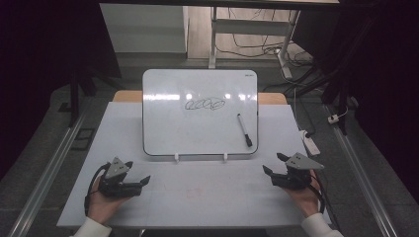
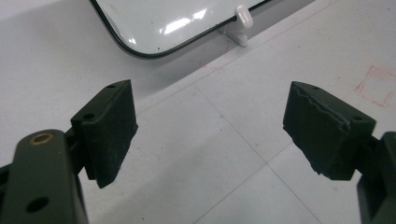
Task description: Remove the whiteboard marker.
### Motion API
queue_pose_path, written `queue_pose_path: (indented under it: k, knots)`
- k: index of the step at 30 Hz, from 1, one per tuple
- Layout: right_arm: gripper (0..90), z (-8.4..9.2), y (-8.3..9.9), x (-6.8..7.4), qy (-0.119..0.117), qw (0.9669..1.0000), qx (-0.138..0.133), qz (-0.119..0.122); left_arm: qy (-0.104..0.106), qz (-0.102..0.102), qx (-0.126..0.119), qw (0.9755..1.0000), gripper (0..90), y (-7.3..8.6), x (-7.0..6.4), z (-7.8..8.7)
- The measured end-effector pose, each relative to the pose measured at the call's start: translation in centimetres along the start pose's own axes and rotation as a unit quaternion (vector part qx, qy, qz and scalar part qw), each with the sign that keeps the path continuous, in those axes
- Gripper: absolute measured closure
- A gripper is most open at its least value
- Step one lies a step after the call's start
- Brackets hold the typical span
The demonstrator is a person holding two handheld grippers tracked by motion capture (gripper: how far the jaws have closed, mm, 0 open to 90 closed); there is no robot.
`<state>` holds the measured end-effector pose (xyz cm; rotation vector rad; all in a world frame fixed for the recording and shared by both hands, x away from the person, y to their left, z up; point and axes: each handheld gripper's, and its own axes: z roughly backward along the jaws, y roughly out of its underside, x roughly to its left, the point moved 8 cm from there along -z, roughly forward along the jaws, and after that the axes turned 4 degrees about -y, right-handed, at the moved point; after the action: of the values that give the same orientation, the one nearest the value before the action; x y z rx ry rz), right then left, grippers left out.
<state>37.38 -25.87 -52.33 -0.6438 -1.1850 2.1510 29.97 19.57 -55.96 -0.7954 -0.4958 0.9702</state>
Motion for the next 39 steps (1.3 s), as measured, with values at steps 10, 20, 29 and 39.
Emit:
queue_pose_path:
  k: [10,20,29,39]
  knots:
    - [28.2,-0.2,0.2,0.0,0.002,1.0000,0.005,-0.002,0.002,0.000,0.001,1.0000,18.4,-0.2,0.1,-0.3]
    - [28.2,-0.5,-2.1,0.0,0.016,0.9998,0.003,0.010,0.016,0.004,-0.001,0.9999,18.5,-0.8,0.3,-0.7]
    - [32.1,-3.1,-6.8,0.1,0.035,0.9990,0.018,0.019,0.021,-0.001,-0.004,0.9998,18.5,-0.6,0.1,-0.5]
    - [41.1,-8.1,-11.3,-0.6,0.060,0.9968,0.049,0.021,0.024,-0.002,-0.002,0.9997,18.6,-0.3,0.1,-0.6]
